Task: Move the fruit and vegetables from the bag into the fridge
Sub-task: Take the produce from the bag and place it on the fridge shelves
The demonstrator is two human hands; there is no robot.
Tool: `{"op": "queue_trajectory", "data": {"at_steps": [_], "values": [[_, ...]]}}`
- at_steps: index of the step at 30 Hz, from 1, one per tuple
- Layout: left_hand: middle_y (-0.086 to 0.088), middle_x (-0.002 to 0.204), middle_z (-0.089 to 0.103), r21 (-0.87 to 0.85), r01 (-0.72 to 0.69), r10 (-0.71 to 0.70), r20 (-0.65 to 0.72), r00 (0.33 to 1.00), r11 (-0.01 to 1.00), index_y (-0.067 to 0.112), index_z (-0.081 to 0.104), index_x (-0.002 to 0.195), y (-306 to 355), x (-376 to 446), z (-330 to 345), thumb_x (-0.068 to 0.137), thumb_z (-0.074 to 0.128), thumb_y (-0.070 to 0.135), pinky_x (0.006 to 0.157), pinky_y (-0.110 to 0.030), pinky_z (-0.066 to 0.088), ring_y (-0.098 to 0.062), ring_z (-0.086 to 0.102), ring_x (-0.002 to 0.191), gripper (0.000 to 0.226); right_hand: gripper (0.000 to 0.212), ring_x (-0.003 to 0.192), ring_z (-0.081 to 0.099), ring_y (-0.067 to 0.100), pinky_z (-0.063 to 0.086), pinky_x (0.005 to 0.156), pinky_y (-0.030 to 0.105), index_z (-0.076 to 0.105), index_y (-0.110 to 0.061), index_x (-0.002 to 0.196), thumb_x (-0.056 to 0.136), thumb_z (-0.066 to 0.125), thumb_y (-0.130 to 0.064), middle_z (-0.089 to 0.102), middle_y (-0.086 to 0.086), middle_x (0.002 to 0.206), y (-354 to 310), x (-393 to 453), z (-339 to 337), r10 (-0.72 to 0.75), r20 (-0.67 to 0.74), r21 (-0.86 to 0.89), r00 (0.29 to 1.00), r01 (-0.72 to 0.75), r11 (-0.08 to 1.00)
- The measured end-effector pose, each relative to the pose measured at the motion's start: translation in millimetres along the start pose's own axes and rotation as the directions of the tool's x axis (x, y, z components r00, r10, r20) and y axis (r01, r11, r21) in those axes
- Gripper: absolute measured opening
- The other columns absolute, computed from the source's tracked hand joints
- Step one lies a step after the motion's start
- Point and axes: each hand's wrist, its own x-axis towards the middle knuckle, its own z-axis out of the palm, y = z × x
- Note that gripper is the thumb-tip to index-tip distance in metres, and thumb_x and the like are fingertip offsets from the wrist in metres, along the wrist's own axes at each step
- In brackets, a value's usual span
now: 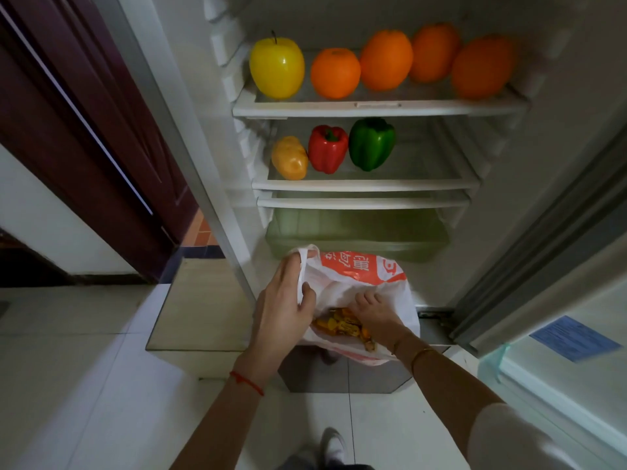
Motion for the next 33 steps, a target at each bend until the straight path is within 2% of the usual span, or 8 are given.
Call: {"op": "queue_trajectory", "data": {"at_steps": [3, 8, 10, 12, 18, 23, 27, 33], "values": [[0.01, 0.134, 0.053, -0.047, -0.032, 0.034, 0.044, 0.998, 0.998, 0.025, 0.041, 0.138, -2.1, 2.4, -1.7, 0.09, 0.049, 0.012, 0.083, -0.039, 0.054, -0.015, 0.06, 0.109, 0.05, 0.067, 0.099, 0.066, 0.03, 0.058, 0.08, 0.044, 0.067, -0.019, 0.112, 0.053, 0.091, -0.043, 0.066, 0.009, 0.11, 2.5, 3.6, 8.1, -0.019, -0.054, -0.029, 0.998, 0.017, 0.999], [0.011, 0.134, 0.053, -0.081, -0.049, 0.054, 0.069, 0.996, 0.996, 0.026, 0.041, 0.139, -5.6, 5.4, -2.5, 0.091, 0.049, 0.01, 0.082, -0.019, 0.048, -0.006, 0.056, 0.111, 0.051, 0.058, 0.09, 0.067, 0.026, 0.057, 0.078, 0.039, 0.068, -0.021, 0.108, 0.056, 0.087, -0.04, 0.067, 0.007, 0.102, 2.5, 2.8, 7.3, -0.073, -0.158, -0.117, 0.985, 0.055, 0.992], [0.012, 0.134, 0.053, -0.087, -0.05, 0.057, 0.081, 0.995, 0.995, 0.026, 0.041, 0.139, -7.2, 7.3, -2.7, 0.091, 0.05, 0.01, 0.08, -0.006, 0.041, -0.003, 0.055, 0.112, 0.051, 0.052, 0.093, 0.065, 0.029, 0.057, 0.078, 0.041, 0.068, -0.022, 0.105, 0.059, 0.087, -0.037, 0.066, 0.008, 0.105, 2.1, 4.7, 8.3, -0.062, -0.137, -0.131, 0.989, 0.044, 0.99], [0.013, 0.135, 0.052, -0.094, -0.057, 0.065, 0.086, 0.994, 0.994, 0.027, 0.041, 0.14, -9.2, 8.9, -2.6, 0.091, 0.05, 0.009, 0.081, -0.004, 0.04, -0.003, 0.054, 0.114, 0.052, 0.047, 0.1, 0.063, 0.032, 0.056, 0.083, 0.046, 0.067, -0.021, 0.106, 0.065, 0.085, -0.034, 0.064, 0.01, 0.112, 3.7, 8.9, 13.6, -0.046, -0.114, -0.12, 0.992, 0.032, 0.992], [0.012, 0.135, 0.052, -0.099, -0.057, 0.066, 0.09, 0.994, 0.993, 0.029, 0.039, 0.14, -12.6, 10.0, -1.1, 0.091, 0.049, 0.011, 0.086, -0.031, 0.054, -0.009, 0.057, 0.114, 0.053, 0.056, 0.126, 0.047, 0.037, 0.038, 0.109, 0.048, 0.052, -0.01, 0.134, 0.085, 0.067, -0.032, 0.048, 0.017, 0.138, -4.3, 12.2, -3.1, 0.004, -0.027, -0.111, 1.0, -0.007, 0.994], [0.012, 0.134, 0.053, -0.094, -0.068, 0.076, 0.088, 0.993, 0.993, 0.028, 0.04, 0.141, -11.8, 10.7, -1.7, 0.091, 0.049, 0.011, 0.083, -0.024, 0.052, -0.007, 0.057, 0.112, 0.053, 0.055, 0.136, 0.035, 0.037, 0.019, 0.118, 0.047, 0.043, -0.007, 0.14, 0.093, 0.058, -0.029, 0.039, 0.018, 0.146, -11.3, 15.1, 3.2, 0.026, -0.043, -0.2, 0.999, -0.034, 0.979], [0.013, 0.134, 0.053, -0.093, -0.059, 0.068, 0.091, 0.994, 0.994, 0.029, 0.04, 0.14, -13.2, 10.7, -3.5, 0.091, 0.047, 0.011, 0.082, -0.017, 0.048, -0.004, 0.055, 0.111, 0.053, 0.051, 0.139, 0.032, 0.036, 0.011, 0.12, 0.045, 0.039, -0.003, 0.142, 0.096, 0.053, -0.023, 0.037, 0.018, 0.148, -17.7, 16.8, 5.4, 0.053, -0.04, -0.139, 0.998, -0.058, 0.989], [0.012, 0.132, 0.054, -0.094, -0.048, 0.057, 0.103, 0.993, 0.994, 0.025, 0.042, 0.139, -13.4, 11.3, -3.3, 0.091, 0.048, 0.01, 0.078, -0.006, 0.041, -0.004, 0.055, 0.111, 0.05, 0.046, 0.136, 0.036, 0.035, 0.015, 0.119, 0.044, 0.042, -0.006, 0.14, 0.099, 0.049, -0.026, 0.041, 0.016, 0.145, -20.3, 19.4, -1.9, 0.043, -0.023, -0.043, 0.999, -0.044, 0.998]]}}
